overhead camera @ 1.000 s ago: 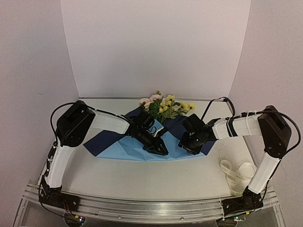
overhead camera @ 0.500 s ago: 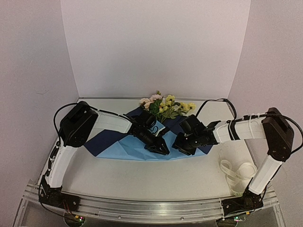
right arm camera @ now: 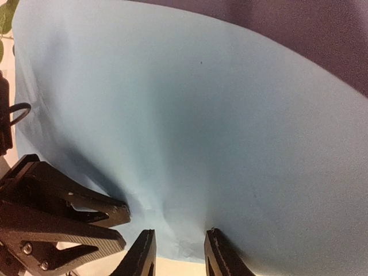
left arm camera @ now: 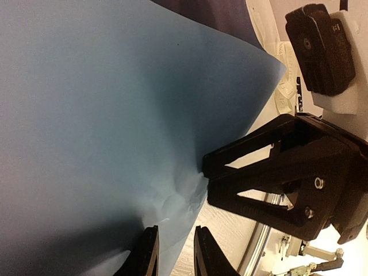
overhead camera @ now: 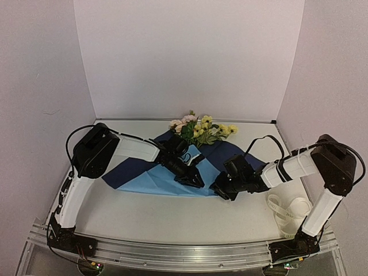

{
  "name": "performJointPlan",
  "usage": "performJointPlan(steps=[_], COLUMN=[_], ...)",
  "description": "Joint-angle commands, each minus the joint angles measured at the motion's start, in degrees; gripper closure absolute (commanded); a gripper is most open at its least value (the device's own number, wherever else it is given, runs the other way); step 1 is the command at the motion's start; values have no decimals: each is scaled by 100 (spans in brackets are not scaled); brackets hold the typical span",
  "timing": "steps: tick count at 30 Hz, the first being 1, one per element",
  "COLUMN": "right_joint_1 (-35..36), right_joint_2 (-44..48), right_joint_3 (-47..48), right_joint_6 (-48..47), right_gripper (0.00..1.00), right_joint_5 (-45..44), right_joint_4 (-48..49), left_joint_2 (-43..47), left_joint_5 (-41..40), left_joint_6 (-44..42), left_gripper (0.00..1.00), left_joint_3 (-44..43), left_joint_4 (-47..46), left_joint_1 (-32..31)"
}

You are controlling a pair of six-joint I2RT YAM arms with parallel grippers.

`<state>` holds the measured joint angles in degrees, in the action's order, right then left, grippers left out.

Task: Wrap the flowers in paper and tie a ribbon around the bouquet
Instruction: Press the fold line of the 1/4-folded wrapping paper.

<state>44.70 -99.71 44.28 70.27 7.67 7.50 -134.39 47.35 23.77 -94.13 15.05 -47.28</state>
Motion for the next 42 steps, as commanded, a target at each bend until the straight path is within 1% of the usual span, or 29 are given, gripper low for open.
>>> performJointPlan(steps=[1,4,7,11,15,18,22,26,31,42], right_joint_1=[-125,-216,-279,-295,-298,-304,-322,-342,-346,-342], right_joint_2=[424,911,1205,1245,1013,1001,1105,1233,1333,1538], right_joint_3=[-693,-1105,-1302,-1263,-1145,-1155,-1191,-1244,-1235,-1200], right_joint_6=[520,663,675,635,709,807,967,1112,1154,1251], right_gripper=[68,65,62,61,63,63,63,63,64,63], right_joint_5=[-485,-699,-737,-689,-582,-619,-705,-765,-767,-951], right_joint_4=[-224,-223,-212,-205,-180,-179,-179,-188,-191,-197], left_joint_2=[-78,-99,-161,-137,297,798,1494,1893,2056,2063], left_joint_5=[13,24,32,119,-53,-234,-319,-226,-270,-491], left_joint_6=[-146,-161,-210,-263,-297,-269,-63,112,247,212], left_gripper=[77,77,77,78,71,66,64,65,68,73], left_joint_3=[-165,-184,-246,-292,-304,-284,197,975,1669,2271], left_joint_4=[16,29,92,120,157,209,81,-160,-386,-274], left_joint_1=[66,70,78,104,122,130,121,64,-44,18])
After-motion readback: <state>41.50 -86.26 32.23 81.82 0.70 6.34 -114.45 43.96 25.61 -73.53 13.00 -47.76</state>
